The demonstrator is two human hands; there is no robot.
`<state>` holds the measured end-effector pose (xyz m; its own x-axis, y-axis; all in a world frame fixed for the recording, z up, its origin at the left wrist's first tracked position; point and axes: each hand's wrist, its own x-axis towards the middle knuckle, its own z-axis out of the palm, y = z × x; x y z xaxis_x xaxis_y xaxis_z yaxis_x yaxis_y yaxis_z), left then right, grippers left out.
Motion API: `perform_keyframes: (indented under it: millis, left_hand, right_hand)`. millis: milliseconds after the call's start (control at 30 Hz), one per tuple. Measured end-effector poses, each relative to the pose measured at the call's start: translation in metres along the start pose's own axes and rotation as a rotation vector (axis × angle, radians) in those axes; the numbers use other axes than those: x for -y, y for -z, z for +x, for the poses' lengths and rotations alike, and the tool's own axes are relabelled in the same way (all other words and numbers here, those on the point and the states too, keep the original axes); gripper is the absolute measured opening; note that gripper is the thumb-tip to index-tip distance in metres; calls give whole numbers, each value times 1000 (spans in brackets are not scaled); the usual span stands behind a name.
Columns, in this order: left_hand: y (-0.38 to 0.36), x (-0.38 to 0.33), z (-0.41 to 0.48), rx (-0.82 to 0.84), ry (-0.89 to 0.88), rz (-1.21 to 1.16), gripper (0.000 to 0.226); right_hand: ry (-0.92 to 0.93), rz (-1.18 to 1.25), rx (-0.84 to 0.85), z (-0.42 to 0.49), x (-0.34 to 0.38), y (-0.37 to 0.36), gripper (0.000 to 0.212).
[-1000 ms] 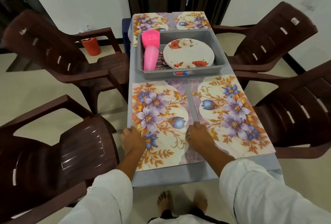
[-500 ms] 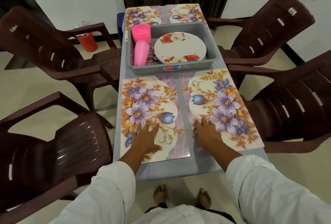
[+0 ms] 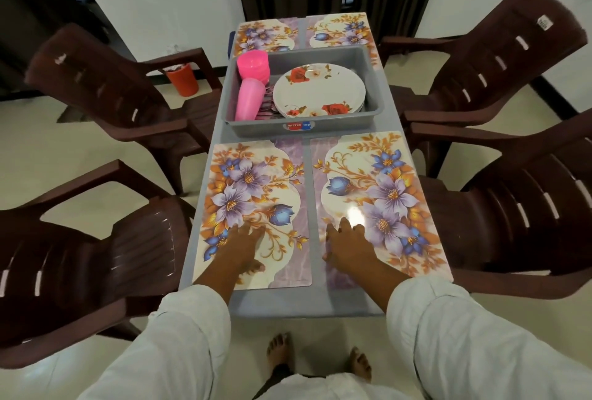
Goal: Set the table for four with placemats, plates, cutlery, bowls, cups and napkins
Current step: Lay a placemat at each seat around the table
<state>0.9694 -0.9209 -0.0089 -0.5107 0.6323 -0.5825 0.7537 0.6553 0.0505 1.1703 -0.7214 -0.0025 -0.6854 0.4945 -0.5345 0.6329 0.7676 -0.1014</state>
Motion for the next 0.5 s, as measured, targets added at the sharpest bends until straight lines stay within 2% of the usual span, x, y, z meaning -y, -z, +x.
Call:
perform_keyframes:
  millis: [100,267,367,500]
  left_hand:
    - [0,-6,-5,-8,24,-11,108]
    - [-4,-10,-9,-2,64,-78,109]
    - [-1,-13,-11,-16,68,-101,110]
    - [17,-29,-16,-77,61,-211,97]
  right_hand:
    - [95,-120,1,4,-9,0,80]
    - [185,-189,-9,5,-18,-3,67]
    - [203,-163,5,-2,-20,5,64]
    - [210,-35,21,-5,-25,24,65]
